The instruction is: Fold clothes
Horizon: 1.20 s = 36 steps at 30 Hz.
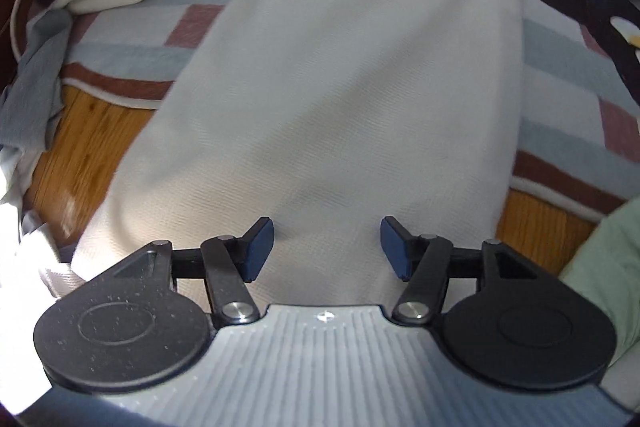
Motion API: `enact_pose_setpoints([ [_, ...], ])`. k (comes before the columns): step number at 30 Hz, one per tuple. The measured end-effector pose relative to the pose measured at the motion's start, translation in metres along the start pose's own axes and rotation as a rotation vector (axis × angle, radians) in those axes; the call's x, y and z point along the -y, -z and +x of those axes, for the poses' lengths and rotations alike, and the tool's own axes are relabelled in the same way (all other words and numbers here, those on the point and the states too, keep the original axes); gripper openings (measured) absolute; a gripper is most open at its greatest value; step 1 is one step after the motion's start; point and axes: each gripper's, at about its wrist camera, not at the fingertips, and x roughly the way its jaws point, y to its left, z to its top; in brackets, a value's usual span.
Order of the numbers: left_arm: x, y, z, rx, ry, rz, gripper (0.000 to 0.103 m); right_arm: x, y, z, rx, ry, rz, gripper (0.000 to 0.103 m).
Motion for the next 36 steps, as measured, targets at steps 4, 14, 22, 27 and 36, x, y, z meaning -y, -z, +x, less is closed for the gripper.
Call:
enact_pose_setpoints([
  [4,0.013,0.005,0.002,-0.014,0.048,0.061,0.059,0.022,-0.024,-0.016,0.066,0.096,0.167,0.041],
  [14,0.006,0.02,-0.016,-0.176,0.173,0.216,0.036,0.051,-0.03,-0.019,-0.025,0.331,0.181,0.046],
  [22,-0.058,-0.055,-0.046,0.071,0.159,0.09,0.053,0.102,-0.014,0.034,-0.091,0.225,0.312,0.048],
  [27,-0.019,-0.11,-0.009,0.184,0.262,0.142,0.053,0.122,-0.005,0.057,-0.034,0.256,0.392,0.05],
  [36,0.036,-0.111,0.049,0.194,0.309,0.266,0.053,0.144,-0.031,0.073,0.119,0.332,0.392,0.059],
])
